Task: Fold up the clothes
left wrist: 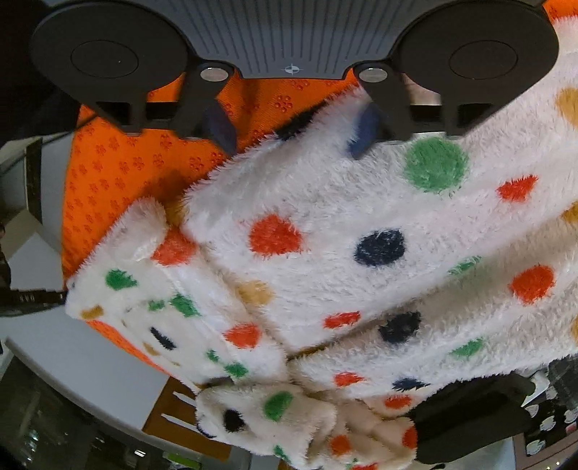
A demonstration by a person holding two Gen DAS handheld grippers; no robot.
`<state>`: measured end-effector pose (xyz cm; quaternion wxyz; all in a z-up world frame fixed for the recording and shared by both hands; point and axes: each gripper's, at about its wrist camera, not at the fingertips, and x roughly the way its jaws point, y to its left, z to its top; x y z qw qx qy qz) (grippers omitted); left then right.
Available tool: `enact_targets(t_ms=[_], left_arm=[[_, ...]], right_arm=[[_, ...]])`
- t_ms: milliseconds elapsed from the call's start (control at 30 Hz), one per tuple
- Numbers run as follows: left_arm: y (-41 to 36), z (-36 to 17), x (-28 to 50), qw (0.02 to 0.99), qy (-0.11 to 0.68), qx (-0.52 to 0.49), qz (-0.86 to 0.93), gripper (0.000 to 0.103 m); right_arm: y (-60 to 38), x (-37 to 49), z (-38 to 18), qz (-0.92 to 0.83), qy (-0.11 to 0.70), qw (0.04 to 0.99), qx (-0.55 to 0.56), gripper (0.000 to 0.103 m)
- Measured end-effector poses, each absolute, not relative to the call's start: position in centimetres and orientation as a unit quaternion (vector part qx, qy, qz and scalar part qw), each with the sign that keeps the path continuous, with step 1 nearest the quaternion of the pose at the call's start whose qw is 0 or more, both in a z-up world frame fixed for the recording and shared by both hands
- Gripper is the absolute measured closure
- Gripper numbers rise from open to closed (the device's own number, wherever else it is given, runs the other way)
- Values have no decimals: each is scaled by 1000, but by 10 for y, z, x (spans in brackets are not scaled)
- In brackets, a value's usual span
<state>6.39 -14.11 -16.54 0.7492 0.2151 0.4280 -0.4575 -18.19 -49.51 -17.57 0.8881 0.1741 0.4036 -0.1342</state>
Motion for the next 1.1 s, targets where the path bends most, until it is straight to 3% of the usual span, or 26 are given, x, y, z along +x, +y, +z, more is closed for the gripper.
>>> enact_targets(t_ms=[300,533,633,867,967,1000,1033,1100], left_arm=[[-125,-94,-23,732,347,219,-544,97],[-144,-46,-97,677,370,151,-618,97],[-167,-58,-120,652,402,148,-626,97],[-196,-116,-142,647,486,167,-563,96],[-203,-130,-151,651,503,178,-540,92],[-205,-132,-152,659,505,177,-529,87],[-206,-134,-153,669,506,173,-516,85],[-202,-130,-153,689,503,160,-497,77]], right_arm=[[-516,-203,-114,-202,362,900,134,96],[-572,-242,-62,-251,351,897,97,97],[-594,-259,-66,-259,368,888,97,96],[-613,-286,-136,-236,428,867,102,96],[-609,-292,-157,-218,434,868,99,96],[-605,-293,-160,-207,436,872,89,94],[-601,-294,-164,-195,437,875,79,92],[-595,-293,-167,-165,456,873,50,76]])
